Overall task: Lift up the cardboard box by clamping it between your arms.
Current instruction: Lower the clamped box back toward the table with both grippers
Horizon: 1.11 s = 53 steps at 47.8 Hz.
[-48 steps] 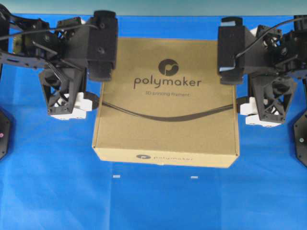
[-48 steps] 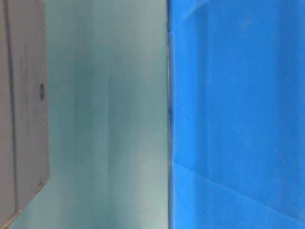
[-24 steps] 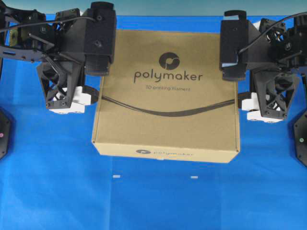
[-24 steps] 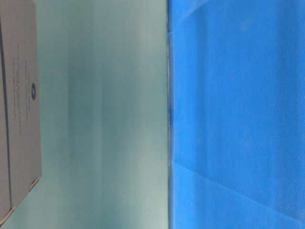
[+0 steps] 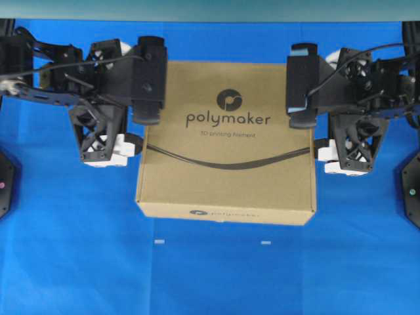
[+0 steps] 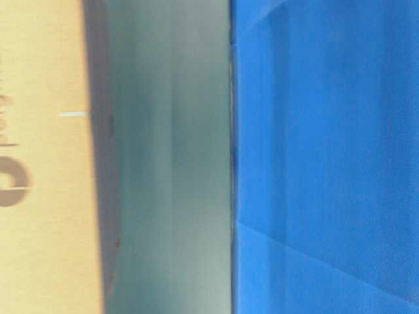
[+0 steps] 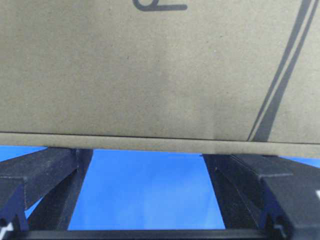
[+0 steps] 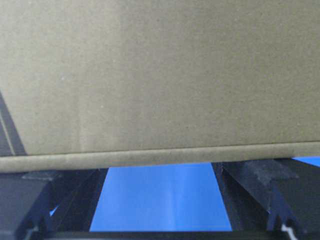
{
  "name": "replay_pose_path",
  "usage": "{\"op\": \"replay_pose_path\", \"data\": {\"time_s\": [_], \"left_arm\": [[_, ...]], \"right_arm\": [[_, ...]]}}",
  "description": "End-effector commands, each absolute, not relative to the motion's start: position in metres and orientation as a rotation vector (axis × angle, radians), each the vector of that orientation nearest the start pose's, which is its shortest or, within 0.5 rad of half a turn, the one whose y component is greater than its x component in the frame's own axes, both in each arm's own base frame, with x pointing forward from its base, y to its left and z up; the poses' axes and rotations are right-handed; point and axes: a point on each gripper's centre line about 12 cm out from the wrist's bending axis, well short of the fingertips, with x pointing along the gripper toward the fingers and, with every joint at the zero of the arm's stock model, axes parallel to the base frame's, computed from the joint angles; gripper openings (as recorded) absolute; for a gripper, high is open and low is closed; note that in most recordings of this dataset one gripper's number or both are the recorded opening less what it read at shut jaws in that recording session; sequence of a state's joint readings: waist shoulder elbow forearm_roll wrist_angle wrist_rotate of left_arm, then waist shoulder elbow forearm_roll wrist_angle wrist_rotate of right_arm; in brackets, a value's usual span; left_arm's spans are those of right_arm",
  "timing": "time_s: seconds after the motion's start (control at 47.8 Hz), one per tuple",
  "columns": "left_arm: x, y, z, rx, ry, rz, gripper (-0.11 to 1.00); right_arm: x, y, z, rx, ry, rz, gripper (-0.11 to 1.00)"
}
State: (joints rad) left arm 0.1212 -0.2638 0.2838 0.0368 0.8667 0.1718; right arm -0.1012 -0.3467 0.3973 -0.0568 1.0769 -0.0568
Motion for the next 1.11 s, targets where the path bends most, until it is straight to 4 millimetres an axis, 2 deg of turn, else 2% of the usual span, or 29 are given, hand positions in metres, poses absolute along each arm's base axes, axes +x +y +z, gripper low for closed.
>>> {"op": "replay_pose_path", "data": {"time_s": [0.0,0.46,0.627,1.087], "left_arm": [[0.363,0.042,0.353,0.134,0.761,0.057,0.85],[0.368,0.043,0.302,0.127,0.795,0.055,0.85],[0.371,0.043,0.272,0.122,0.812,0.051,0.85],[0.372,0.043,0.207,0.076,0.864,0.060,0.85]], "right_arm": [[0.316,-0.036,0.301,-0.042,1.044,-0.089,1.00],[0.319,-0.043,0.244,-0.036,1.039,-0.096,1.00],[0.320,-0.046,0.221,-0.032,1.043,-0.101,1.00],[0.322,-0.048,0.173,-0.027,1.058,-0.098,1.00]]}}
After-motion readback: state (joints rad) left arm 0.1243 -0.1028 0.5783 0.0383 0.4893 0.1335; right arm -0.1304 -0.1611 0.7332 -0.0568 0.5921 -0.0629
